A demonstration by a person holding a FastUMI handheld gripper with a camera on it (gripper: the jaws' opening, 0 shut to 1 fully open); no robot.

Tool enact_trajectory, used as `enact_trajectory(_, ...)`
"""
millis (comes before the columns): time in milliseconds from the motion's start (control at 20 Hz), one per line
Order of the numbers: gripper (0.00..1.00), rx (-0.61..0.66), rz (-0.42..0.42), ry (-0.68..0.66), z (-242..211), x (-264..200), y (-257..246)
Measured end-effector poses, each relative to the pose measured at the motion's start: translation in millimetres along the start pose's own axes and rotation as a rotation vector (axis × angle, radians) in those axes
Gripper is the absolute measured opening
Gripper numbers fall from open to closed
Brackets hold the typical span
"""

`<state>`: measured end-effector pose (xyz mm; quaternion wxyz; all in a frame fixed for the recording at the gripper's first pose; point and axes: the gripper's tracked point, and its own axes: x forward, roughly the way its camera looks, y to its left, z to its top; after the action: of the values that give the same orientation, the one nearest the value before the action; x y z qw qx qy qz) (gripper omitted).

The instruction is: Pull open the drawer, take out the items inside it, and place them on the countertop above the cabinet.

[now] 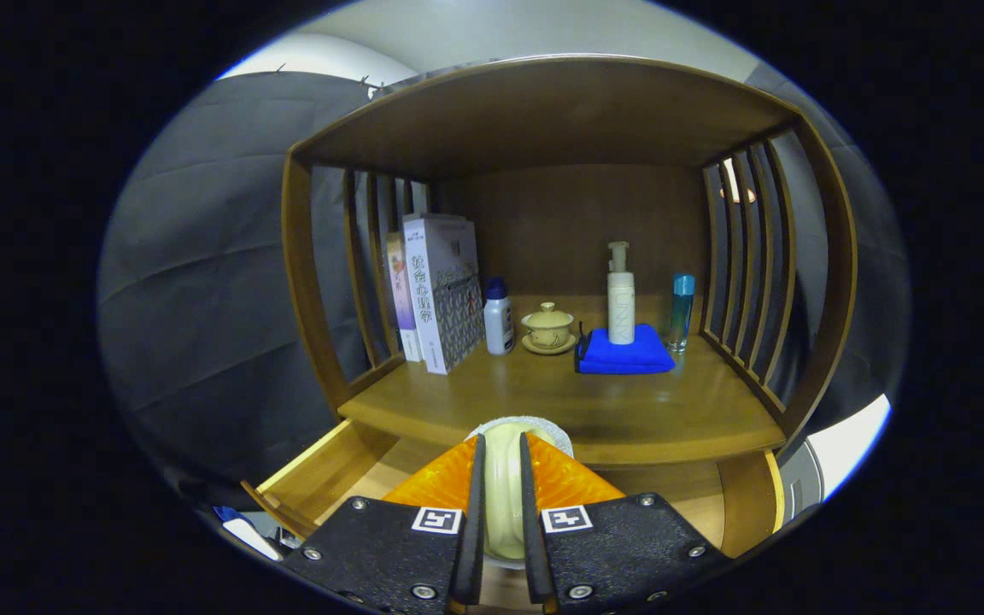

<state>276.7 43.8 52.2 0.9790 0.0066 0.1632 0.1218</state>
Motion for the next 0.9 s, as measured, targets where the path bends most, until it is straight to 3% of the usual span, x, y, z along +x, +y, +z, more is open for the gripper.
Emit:
enact_trajectory(500, 0.2, -0.003, -0.086, -0.083, 56, 48, -33)
enact_trajectory(900, 0.21, 0.081, -0.119, -0.023, 39, 113, -52)
